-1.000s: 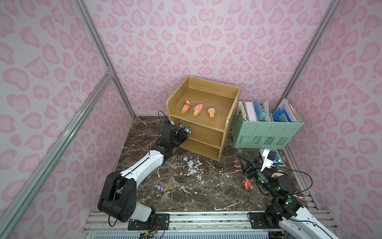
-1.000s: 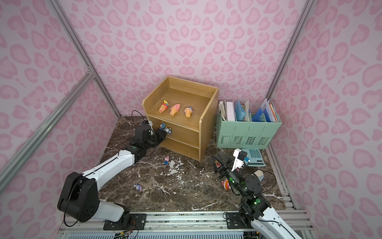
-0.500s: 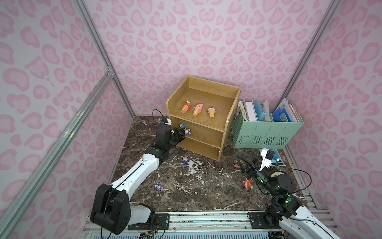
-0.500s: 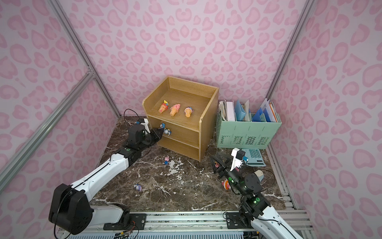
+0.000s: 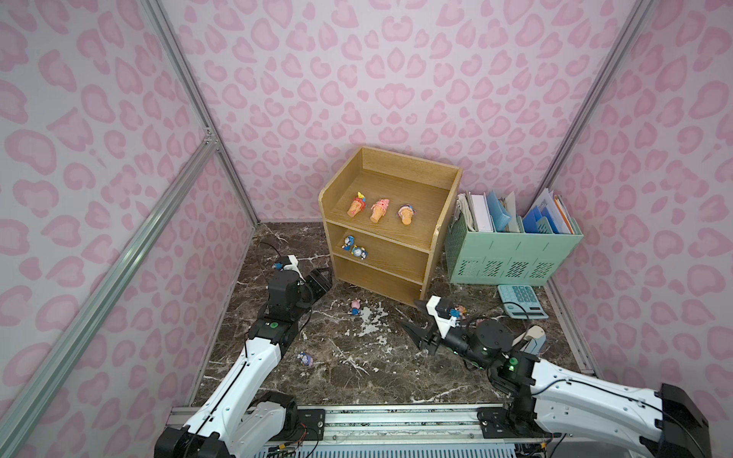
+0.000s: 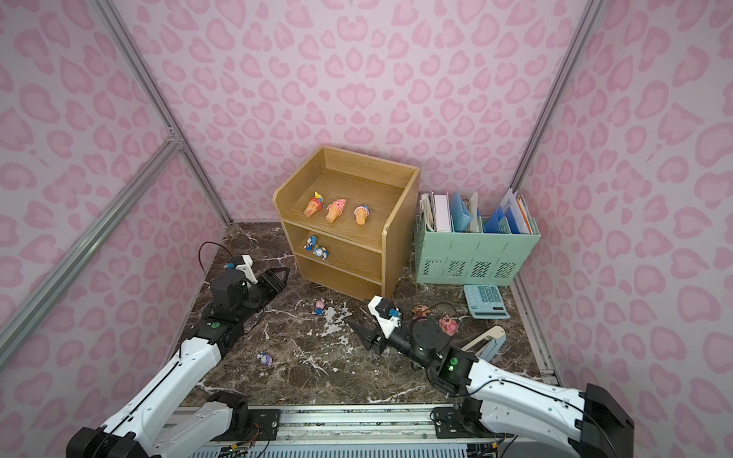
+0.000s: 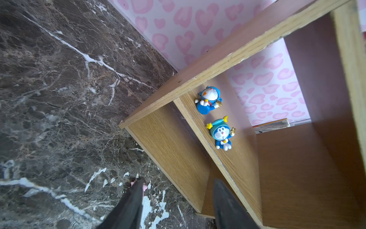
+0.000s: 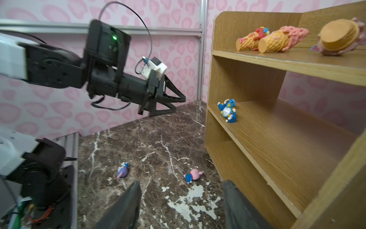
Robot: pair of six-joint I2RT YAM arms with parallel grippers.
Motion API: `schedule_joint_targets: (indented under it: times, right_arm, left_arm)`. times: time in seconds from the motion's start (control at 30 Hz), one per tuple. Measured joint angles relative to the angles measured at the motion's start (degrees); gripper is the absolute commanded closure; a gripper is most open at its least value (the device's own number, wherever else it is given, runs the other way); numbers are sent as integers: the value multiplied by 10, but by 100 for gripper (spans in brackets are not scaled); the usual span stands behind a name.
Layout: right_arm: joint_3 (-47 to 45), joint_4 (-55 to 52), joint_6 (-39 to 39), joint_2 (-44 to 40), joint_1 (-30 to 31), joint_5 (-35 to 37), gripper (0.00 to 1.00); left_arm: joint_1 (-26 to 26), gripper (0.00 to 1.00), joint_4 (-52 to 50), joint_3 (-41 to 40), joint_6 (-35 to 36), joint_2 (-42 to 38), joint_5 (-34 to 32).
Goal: Organize plastic toys on shelves
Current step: Adjust the plastic toy on the shelf.
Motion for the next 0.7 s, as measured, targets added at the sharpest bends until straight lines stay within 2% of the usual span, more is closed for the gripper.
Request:
schedule_joint_targets:
  times: [0.13, 0.37, 0.7]
  right_arm:
    - [86, 31, -56, 143, -15, 48, 30]
    - [222, 61, -108, 331, -50, 84, 32]
    - [365, 63, -136, 478, -63, 101, 31]
  left_arm:
    - [18, 25, -11, -28, -1, -35, -7]
    - [20, 22, -33, -51, -1, -69, -24]
    - [20, 22, -61, -50, 33, -103, -43]
